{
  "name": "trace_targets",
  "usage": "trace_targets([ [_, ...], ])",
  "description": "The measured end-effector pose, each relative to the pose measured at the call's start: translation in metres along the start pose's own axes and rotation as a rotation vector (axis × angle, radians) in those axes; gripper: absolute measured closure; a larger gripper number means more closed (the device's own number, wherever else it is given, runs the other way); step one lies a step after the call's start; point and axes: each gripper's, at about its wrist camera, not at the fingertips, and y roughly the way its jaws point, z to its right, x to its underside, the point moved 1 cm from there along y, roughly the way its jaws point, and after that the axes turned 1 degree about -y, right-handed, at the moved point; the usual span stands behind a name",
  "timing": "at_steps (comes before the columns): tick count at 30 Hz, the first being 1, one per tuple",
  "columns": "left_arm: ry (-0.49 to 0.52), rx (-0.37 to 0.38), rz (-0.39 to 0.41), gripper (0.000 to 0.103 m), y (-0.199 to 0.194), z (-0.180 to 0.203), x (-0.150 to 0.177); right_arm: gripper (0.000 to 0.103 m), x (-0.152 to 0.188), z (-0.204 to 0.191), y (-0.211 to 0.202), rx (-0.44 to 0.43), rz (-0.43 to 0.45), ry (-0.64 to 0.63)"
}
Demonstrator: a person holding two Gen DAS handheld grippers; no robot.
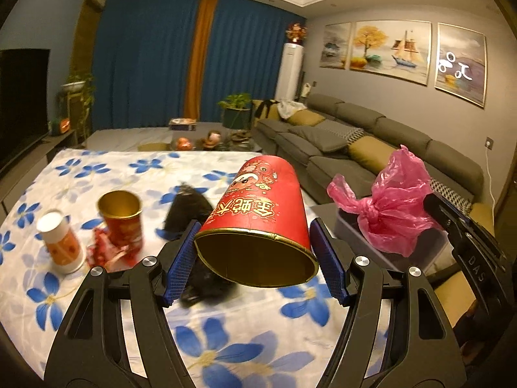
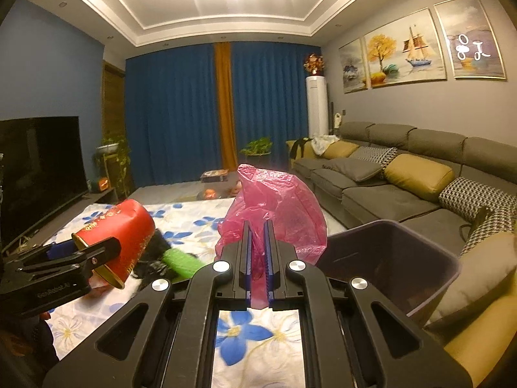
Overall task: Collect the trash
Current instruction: 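Carry the red cup and pink bag over the grey bin and open both tools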
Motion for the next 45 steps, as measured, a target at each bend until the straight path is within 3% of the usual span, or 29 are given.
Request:
trace_targets([
  [22, 0.121, 0.195, -0.023, 0.035, 0.073, 0.13, -0.019, 0.095, -0.01, 0.1, -0.001, 0.233, 0.065, 0.081],
  [31, 0.14, 0.237, -0.055, 0.035, 0.1, 0.158, -0.012, 0.095, -0.006, 0.128, 0.009, 0.269, 0.052, 0.107],
  [45, 0.134, 0.266, -0.081, 0.035, 0.126, 0.172, -0.005, 0.095, -0.003, 0.132, 0.02, 0.288, 0.04, 0.117],
])
